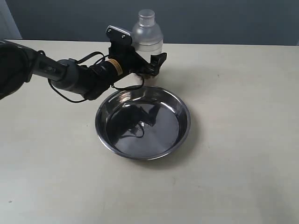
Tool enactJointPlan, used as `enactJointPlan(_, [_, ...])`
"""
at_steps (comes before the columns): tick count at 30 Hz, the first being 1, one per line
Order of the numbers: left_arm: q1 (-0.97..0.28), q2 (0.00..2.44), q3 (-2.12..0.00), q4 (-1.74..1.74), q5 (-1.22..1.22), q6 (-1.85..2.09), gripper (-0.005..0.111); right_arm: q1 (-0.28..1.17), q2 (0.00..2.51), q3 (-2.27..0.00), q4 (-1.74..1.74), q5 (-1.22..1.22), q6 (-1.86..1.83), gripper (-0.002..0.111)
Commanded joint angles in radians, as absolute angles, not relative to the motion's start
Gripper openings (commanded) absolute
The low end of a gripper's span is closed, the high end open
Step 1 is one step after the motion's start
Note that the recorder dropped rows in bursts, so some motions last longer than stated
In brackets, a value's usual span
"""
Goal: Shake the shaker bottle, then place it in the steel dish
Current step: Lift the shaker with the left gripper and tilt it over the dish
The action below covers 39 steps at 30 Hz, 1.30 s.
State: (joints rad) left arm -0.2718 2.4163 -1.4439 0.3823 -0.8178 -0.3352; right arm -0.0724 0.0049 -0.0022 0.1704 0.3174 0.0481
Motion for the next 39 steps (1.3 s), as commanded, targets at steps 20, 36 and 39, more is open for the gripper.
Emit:
enactJointPlan(20, [-0.272, 2.42, -1.451, 0.54, -0.834, -0.472, 0.001, -0.07, 0.0, 0.0, 0.169, 0.307, 0.048, -0.001])
enactJointPlan(36, [-0.272, 2.42, -1.451, 0.489, -0.864, -0.472, 0.001, -0.07, 0.0, 0.0, 0.169, 0.307, 0.048, -0.001])
enactJointPlan(39, [-0.272, 2.42, -1.451, 0.493, -0.868, -0.493, 0.001, -0.07, 0.0, 0.0, 0.169, 0.307, 0.048, -0.001])
